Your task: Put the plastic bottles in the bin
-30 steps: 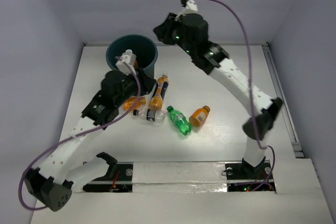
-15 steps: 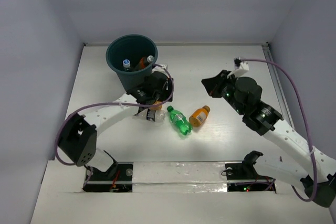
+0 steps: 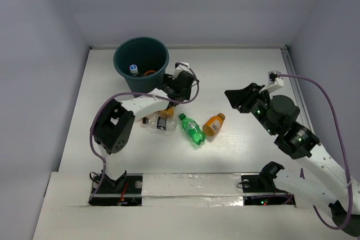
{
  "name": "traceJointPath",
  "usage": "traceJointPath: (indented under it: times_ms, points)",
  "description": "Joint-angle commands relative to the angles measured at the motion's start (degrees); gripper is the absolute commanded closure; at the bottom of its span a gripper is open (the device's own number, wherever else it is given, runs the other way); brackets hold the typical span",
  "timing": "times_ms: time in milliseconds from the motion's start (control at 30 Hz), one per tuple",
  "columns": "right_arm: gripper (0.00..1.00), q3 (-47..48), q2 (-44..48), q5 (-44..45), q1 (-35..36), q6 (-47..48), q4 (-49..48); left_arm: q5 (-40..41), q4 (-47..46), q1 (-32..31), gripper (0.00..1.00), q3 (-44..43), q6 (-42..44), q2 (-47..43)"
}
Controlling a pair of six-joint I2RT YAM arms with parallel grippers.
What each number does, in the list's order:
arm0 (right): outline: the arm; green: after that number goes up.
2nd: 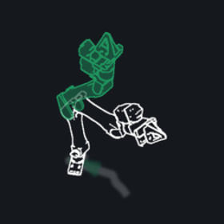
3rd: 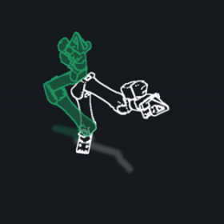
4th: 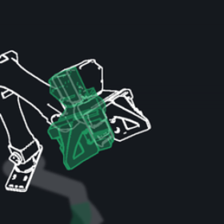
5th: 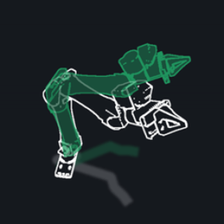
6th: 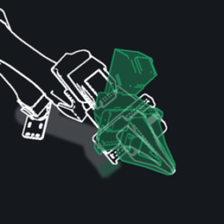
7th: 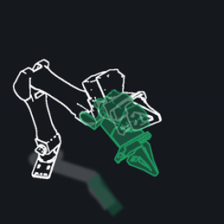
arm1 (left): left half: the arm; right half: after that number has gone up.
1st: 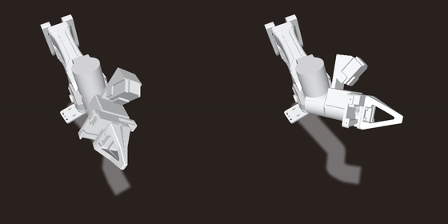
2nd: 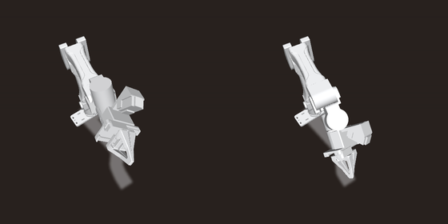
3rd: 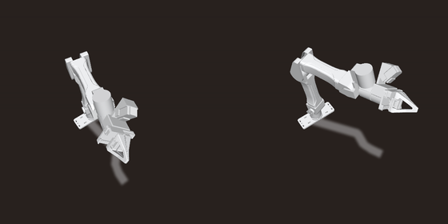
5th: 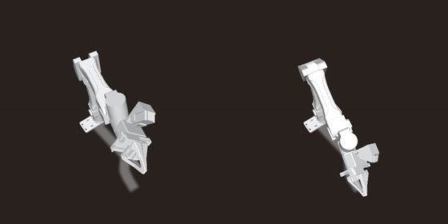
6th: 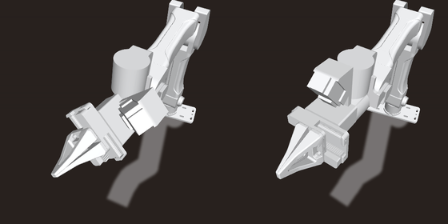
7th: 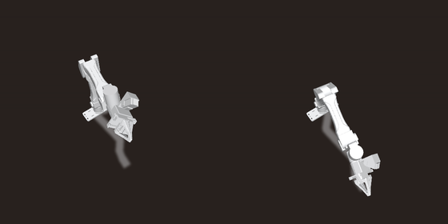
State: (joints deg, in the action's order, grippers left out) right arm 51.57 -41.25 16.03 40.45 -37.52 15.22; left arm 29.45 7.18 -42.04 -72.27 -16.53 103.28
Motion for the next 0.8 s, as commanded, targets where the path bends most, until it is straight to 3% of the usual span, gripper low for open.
traceJointPath:
  times_ms: [0, 367, 500, 767]
  points:
    - [0.54, 1.25, 1.35, -0.74, -0.37, 0.34, 0.68, 5.08, -1.12, -0.32, 0.29, -4.80, 3.00, 2.96]
    - [0.50, -2.35, 5.04, -3.81, -0.37, -0.71, 4.20, 3.78, 2.22, -0.32, 0.29, -11.84, 2.74, 15.71]
    - [0.43, -4.19, 6.18, -2.94, -0.37, -1.24, 5.17, 0.61, 1.79, -0.32, 0.31, -12.37, 1.51, 16.95]
    - [0.14, -8.50, 2.15, 2.68, -0.37, -10.63, 11.92, -0.27, 2.22, -0.32, 0.58, -16.67, 3.26, 12.21]
